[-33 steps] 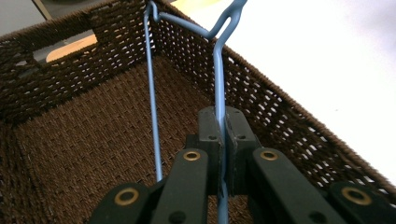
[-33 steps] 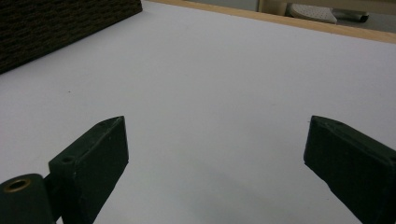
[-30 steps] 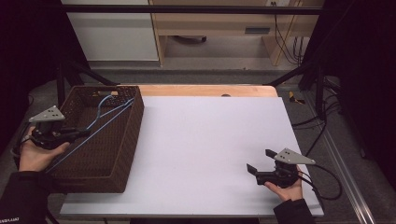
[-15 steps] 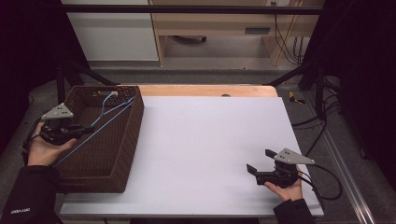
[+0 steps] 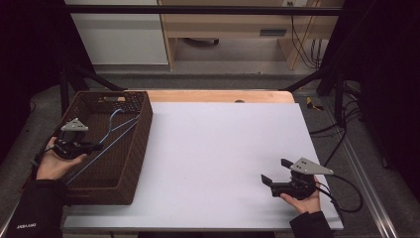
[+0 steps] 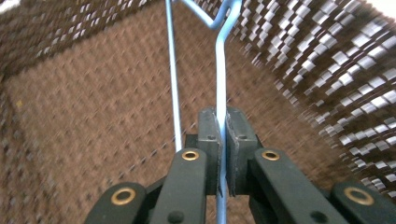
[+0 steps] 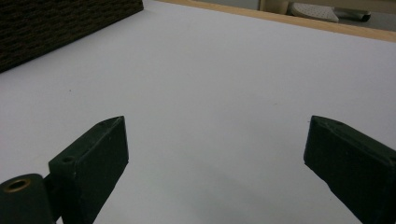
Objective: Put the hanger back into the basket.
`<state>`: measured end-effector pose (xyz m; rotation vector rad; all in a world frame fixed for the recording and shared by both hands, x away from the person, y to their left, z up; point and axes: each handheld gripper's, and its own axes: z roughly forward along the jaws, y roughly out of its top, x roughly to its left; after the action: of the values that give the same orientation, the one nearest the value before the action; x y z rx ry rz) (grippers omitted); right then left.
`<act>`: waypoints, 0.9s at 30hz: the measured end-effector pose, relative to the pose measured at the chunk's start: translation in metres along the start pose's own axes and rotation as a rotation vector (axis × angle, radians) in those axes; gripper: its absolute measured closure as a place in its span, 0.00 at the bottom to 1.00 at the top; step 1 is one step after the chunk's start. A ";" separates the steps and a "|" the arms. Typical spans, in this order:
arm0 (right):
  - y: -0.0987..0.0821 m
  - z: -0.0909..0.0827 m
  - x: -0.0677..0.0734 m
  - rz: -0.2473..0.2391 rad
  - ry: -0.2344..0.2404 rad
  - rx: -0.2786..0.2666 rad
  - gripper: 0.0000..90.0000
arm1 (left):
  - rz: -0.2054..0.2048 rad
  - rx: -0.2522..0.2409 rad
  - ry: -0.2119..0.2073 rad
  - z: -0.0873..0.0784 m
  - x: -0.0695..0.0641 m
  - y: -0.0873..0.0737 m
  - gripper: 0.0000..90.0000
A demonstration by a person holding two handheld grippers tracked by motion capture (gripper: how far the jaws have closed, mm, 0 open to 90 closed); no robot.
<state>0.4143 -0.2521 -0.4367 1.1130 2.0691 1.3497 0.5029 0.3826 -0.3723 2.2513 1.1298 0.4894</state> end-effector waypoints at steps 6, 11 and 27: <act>0.001 -0.001 0.000 0.004 0.000 -0.005 0.08 | 0.005 0.006 -0.014 -0.006 -0.003 -0.002 0.87; 0.001 -0.002 -0.001 0.007 0.001 -0.009 0.08 | 0.000 -0.086 -0.006 -0.029 -0.013 0.001 0.71; 0.008 -0.011 -0.006 0.021 -0.006 -0.048 0.06 | -0.066 -0.467 -0.051 -0.054 -0.108 0.004 0.23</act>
<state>0.4126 -0.2614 -0.4251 1.1202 2.0155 1.3971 0.4131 0.3106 -0.3354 1.8066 0.9453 0.5959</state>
